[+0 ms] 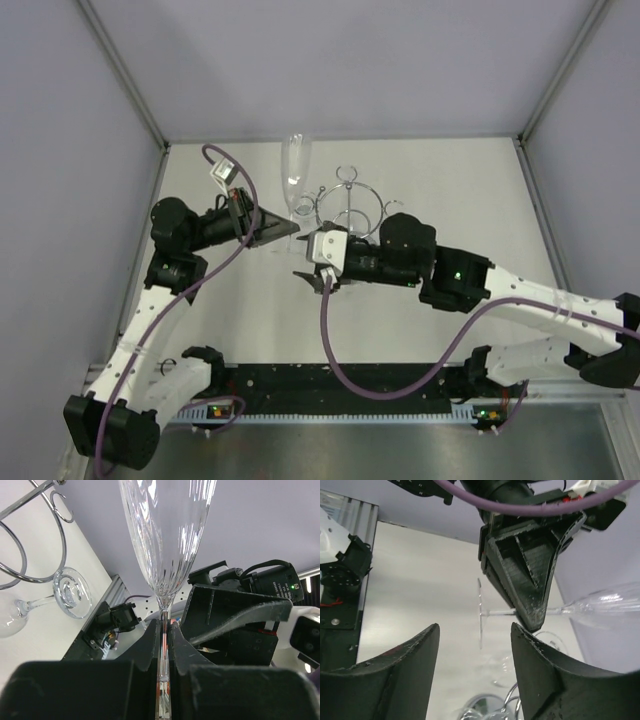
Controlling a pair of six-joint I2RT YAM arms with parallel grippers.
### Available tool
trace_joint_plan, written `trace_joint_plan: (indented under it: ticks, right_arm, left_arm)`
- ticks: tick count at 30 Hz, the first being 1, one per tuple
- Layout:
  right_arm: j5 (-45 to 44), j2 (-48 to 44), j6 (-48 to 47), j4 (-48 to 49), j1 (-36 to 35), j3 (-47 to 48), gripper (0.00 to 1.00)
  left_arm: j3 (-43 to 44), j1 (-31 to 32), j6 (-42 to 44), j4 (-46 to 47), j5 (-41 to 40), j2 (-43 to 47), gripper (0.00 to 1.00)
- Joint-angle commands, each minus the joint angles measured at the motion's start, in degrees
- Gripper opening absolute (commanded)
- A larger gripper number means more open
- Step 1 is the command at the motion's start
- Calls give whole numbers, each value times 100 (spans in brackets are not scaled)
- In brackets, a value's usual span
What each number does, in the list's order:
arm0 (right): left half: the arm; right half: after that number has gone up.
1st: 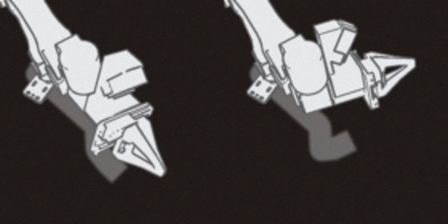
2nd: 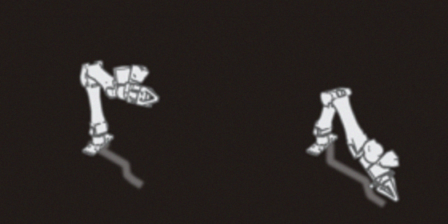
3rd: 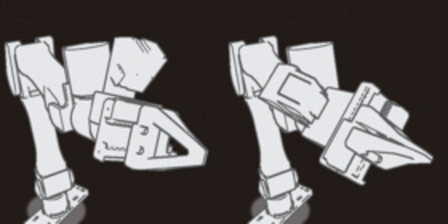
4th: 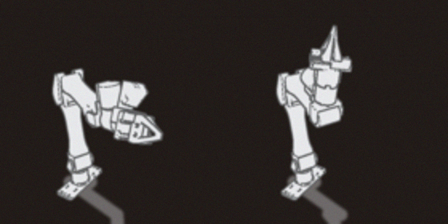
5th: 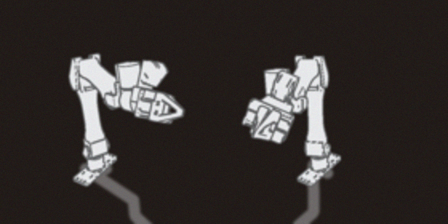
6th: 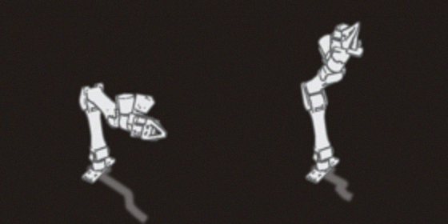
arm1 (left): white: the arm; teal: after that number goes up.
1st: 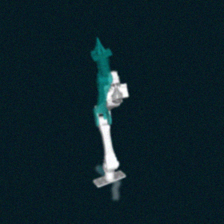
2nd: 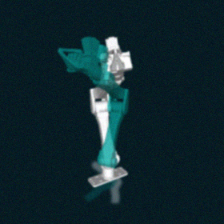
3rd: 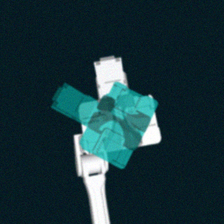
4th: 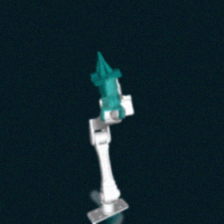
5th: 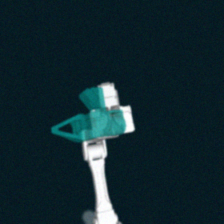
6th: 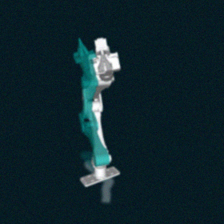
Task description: Take the wine glass off the wine glass rack
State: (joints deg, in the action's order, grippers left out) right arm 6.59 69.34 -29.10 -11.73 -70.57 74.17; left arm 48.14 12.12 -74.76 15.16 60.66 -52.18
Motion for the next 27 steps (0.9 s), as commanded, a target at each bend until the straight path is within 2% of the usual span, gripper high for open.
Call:
trace_joint_plan:
  ticks: [1, 4, 9, 16, 21, 27]
  right_arm:
    - [-96, -666, 475, -84, -80, -271, 64]
    - [-332, -1070, 747, -382, -89, -324, 68]
    - [-1405, -1686, 1301, -1120, -89, -96, 70]
    - [-1317, -2135, 1969, -2122, -71, 413, 70]
    - [-1003, -2083, 2251, -2597, -71, 984, 71]
    - [-677, -1863, 2637, -3116, -71, 1565, 72]
  left_arm:
    - [99, 10, 514, -143, 60, 24, 0]
    - [178, 10, 900, -433, 129, 15, 0]
    - [117, 19, 1577, -654, 595, 103, 0]
    - [-489, 483, 2026, -575, 1149, 489, 0]
    - [-595, 993, 2746, -1339, 1009, 902, 0]
    - [-1069, 1415, 2932, -1446, 991, 1333, 0]
